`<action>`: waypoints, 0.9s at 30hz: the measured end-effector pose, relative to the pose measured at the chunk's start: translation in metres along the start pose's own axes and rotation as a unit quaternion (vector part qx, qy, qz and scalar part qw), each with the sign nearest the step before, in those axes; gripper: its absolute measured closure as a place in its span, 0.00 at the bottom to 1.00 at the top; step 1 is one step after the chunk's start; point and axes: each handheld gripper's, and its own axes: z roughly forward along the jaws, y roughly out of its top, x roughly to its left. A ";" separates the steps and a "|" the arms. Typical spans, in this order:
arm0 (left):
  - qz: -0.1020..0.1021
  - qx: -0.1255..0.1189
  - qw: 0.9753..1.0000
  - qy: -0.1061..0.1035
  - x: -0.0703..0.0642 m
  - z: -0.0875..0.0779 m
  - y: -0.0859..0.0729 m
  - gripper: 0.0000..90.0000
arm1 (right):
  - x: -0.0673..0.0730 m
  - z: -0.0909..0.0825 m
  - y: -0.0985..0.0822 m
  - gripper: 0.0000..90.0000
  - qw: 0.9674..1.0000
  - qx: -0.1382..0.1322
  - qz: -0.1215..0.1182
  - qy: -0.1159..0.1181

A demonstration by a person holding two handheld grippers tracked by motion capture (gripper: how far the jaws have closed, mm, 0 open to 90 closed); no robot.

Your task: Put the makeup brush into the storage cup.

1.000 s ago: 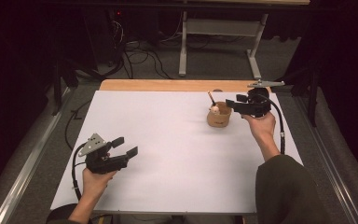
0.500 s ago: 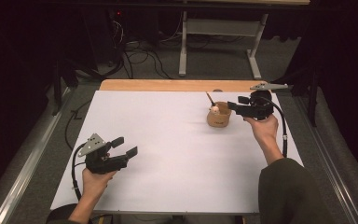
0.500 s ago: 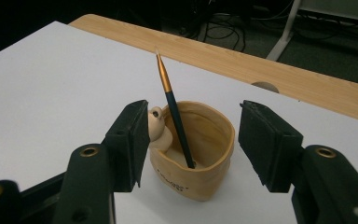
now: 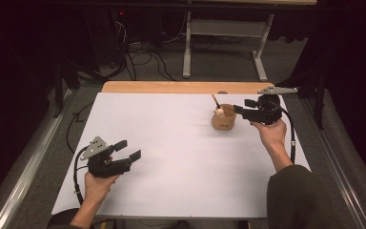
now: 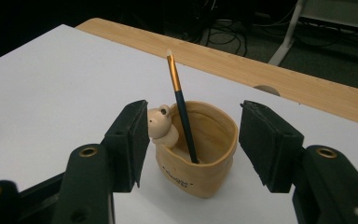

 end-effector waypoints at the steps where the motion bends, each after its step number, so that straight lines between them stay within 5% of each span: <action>1: -0.001 0.000 1.000 0.000 0.000 0.000 0.000 0.31 | 0.000 -0.001 0.000 0.50 1.000 -0.001 0.001 0.000; 27: 0.000 0.001 1.000 0.000 0.000 0.000 0.000 0.31 | 0.009 -0.018 -0.010 0.49 1.000 -0.014 -0.012 0.012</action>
